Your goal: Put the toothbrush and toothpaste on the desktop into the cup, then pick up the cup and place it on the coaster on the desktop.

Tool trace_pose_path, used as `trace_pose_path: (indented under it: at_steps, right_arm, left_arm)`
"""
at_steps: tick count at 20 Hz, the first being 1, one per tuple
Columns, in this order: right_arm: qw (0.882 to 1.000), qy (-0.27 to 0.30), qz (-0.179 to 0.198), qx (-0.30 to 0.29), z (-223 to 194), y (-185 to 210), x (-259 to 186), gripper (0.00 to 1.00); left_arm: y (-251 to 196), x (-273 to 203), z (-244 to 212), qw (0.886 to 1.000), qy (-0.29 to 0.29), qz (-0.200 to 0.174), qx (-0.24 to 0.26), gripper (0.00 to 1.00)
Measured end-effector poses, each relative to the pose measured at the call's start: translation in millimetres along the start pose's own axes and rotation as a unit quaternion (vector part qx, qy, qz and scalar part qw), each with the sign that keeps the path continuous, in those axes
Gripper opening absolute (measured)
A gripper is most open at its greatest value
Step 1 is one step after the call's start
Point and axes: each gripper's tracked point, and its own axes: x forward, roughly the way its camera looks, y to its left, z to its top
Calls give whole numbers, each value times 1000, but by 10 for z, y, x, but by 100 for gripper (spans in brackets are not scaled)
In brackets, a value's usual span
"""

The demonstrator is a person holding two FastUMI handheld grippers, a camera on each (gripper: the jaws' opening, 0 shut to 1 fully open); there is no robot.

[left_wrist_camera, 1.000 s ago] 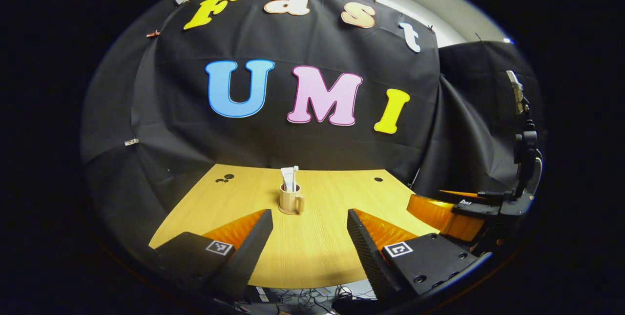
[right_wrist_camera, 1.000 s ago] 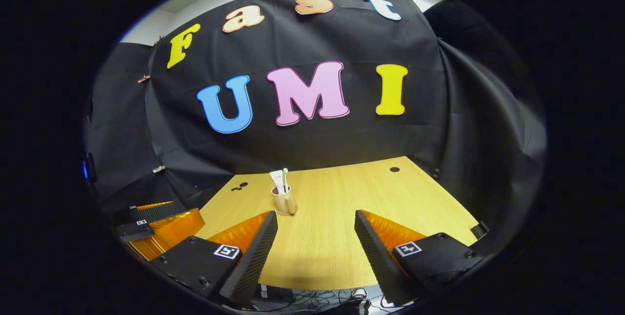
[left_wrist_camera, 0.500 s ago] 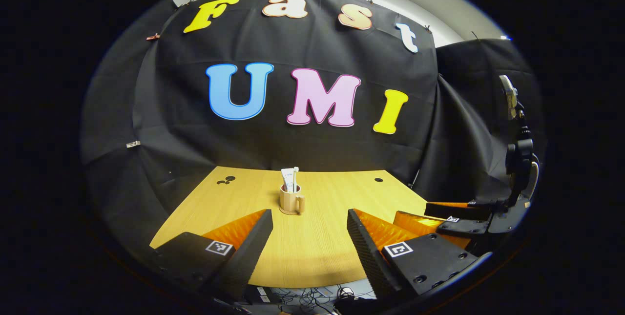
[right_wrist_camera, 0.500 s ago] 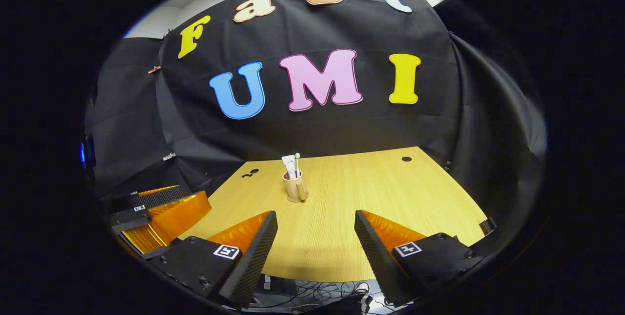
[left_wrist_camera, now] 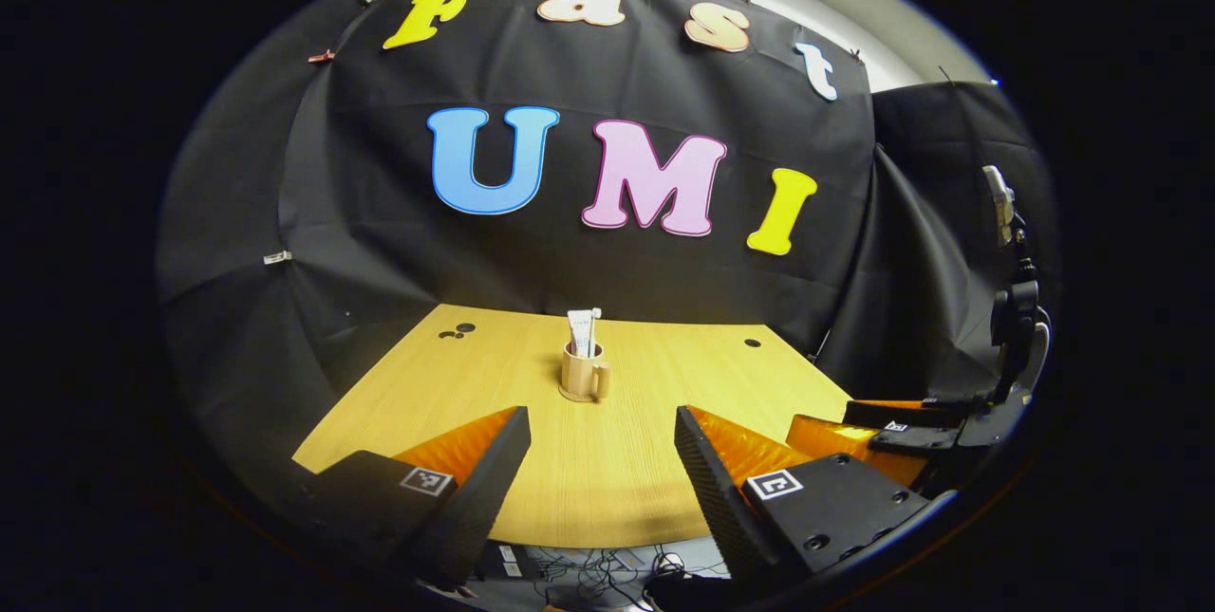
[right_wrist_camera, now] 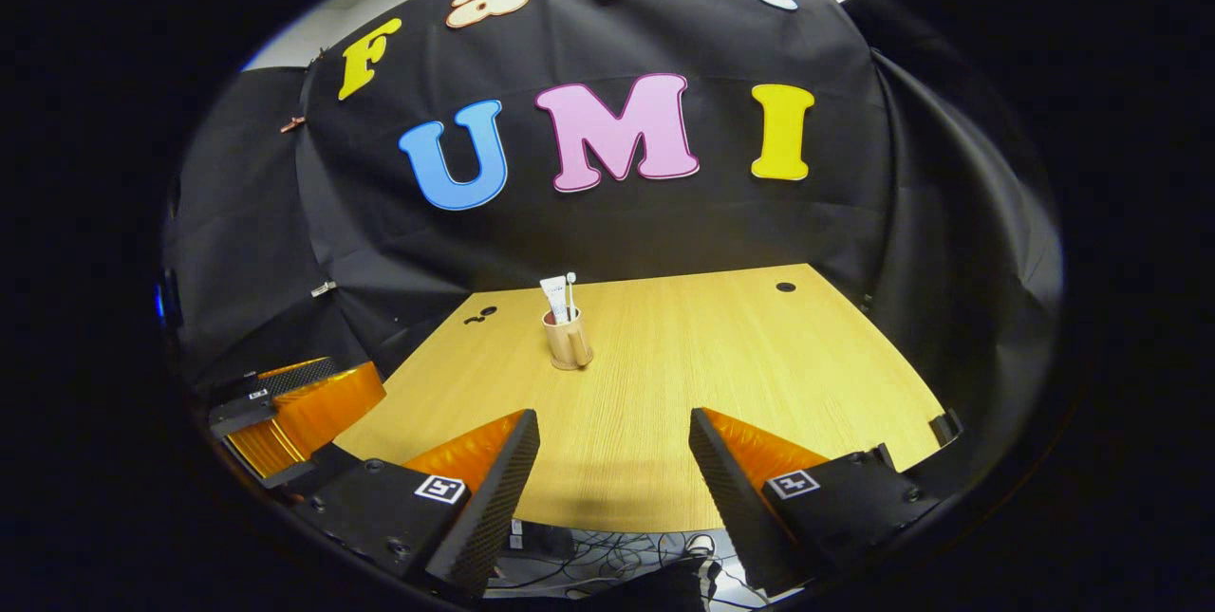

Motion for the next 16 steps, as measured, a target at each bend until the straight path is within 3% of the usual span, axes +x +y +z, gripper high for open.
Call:
trace_pose_path:
  at_steps: [8, 16]
  right_arm:
    - [1000, 18, 17, -4, -108, 38, 10, 98]
    - [999, 48, 4, 10, -282, -106, 18, 98]
  left_arm:
    - [-17, -27, -84, 1000, 4, 8, -1, 97]
    - [-44, -26, -195, 1000, 15, 10, -5, 97]
